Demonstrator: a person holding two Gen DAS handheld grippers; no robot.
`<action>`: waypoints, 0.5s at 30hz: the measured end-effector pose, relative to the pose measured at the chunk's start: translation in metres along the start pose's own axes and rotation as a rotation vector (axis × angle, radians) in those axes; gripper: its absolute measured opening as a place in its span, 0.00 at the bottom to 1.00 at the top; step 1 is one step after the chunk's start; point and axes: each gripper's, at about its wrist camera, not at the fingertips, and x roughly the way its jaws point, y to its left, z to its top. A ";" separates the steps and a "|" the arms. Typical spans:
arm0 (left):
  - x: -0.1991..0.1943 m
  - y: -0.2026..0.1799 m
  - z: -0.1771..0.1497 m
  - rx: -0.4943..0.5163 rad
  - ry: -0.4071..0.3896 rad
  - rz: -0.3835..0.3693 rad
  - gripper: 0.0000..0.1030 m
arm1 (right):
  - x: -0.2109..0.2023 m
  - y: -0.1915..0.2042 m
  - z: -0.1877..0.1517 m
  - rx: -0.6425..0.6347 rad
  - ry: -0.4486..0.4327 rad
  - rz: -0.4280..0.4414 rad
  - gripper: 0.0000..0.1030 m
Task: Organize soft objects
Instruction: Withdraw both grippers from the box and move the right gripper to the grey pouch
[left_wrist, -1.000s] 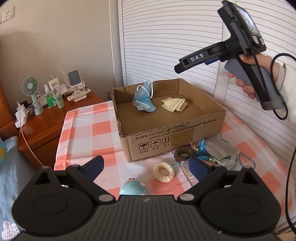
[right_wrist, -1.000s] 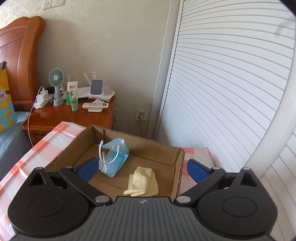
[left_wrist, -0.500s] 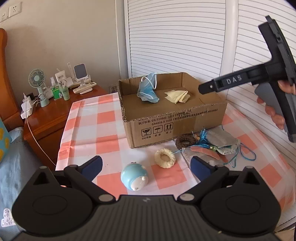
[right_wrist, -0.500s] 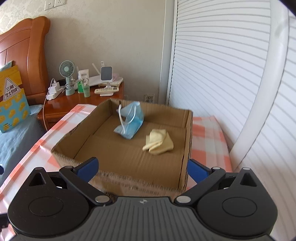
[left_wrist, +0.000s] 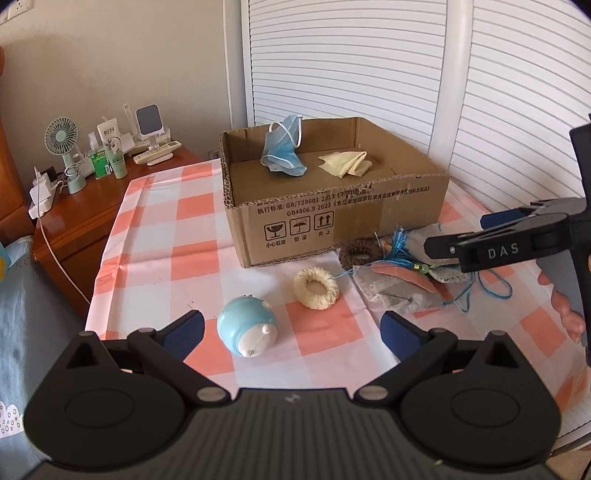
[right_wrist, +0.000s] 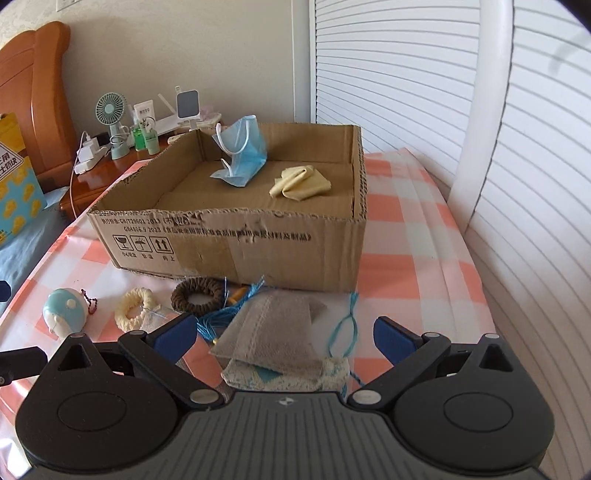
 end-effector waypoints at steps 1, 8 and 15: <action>0.002 0.000 0.000 -0.001 0.004 0.000 0.98 | 0.000 0.000 -0.001 0.005 0.002 0.001 1.00; 0.018 0.004 -0.003 -0.019 0.040 0.007 0.98 | 0.018 0.001 0.002 -0.012 0.038 -0.024 1.00; 0.032 0.007 -0.004 -0.040 0.067 0.008 0.98 | 0.030 0.003 0.007 -0.069 0.066 -0.103 1.00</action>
